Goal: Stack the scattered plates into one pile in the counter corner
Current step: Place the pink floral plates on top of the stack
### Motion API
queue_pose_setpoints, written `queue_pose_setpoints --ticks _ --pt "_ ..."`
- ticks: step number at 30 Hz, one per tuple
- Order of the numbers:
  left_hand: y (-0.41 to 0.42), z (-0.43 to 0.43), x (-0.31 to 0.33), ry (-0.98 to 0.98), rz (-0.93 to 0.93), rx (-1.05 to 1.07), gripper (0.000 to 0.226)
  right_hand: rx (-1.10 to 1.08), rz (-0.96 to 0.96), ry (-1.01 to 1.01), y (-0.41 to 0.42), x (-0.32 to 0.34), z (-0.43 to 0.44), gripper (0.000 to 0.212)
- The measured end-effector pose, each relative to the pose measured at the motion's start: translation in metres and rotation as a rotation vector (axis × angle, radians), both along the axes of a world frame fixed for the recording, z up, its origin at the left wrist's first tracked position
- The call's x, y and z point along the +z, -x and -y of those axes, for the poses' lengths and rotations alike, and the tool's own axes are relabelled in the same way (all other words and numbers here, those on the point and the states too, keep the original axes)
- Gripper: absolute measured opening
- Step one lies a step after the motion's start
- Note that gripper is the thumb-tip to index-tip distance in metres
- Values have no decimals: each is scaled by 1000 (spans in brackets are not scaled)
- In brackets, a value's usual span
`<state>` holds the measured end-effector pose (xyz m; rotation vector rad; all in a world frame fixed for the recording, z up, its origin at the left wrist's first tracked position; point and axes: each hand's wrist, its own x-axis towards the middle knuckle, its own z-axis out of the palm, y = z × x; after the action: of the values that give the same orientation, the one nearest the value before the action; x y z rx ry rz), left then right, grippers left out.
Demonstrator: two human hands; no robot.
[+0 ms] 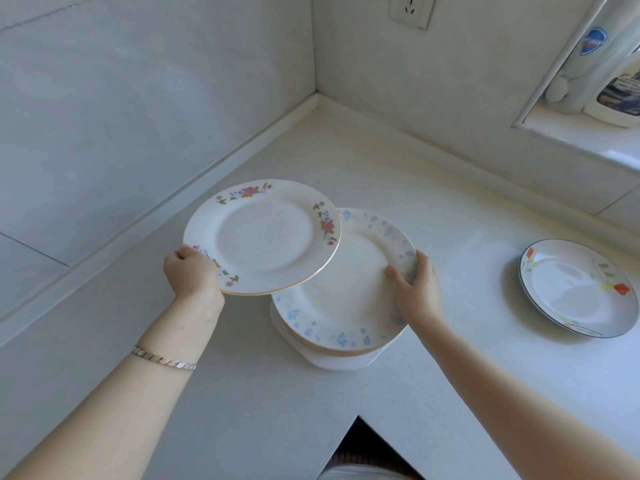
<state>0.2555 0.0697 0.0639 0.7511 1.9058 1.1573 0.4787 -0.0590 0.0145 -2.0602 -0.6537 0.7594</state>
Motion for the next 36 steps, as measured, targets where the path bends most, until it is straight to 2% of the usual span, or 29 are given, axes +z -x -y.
queue_pose_setpoints --ticks 4,7,8,10,12,14,16,18,22,26,29,31,34,36 --pt "-1 3 1 9 -21 -20 32 143 14 133 -9 4 -1 61" --pt "-4 6 -1 23 -9 -65 30 55 129 5 -15 20 0 52" --pt "-8 8 -1 23 -1 -92 29 36 114 -69 -15 29 0 46" --pt "-20 15 -1 1 0 -155 29 89 -129 -174 -14 48 -1 35" --pt "-34 22 -3 -20 -22 -233 33 176 -298 -152 -12 56 1 29" --pt "-46 29 -8 -15 -37 -319 35 191 -239 -95 -15 53 6 20" --pt "-50 33 -19 6 -71 -426 34 144 -168 -68 -19 47 16 25" --pt "-47 36 -26 32 -187 -588 33 116 -130 -42 -23 41 27 27" --pt "-37 41 -28 70 -574 -924 38 124 -96 -16 -25 29 45 18" --pt "-29 40 -23 129 -849 -1059 36 152 -30 28 -21 18 48 17" --pt "-28 38 -17 150 -1083 -1116 33 188 51 79 -15 8 48 32" --pt "-28 37 -12 155 -1172 -1140 38 188 94 99 -14 5 47 40" --pt "-26 33 -8 110 -1258 -1150 34 224 164 132 -12 6 45 39" --pt "-21 30 -9 67 -1195 -1096 29 252 220 173 -8 8 45 36"
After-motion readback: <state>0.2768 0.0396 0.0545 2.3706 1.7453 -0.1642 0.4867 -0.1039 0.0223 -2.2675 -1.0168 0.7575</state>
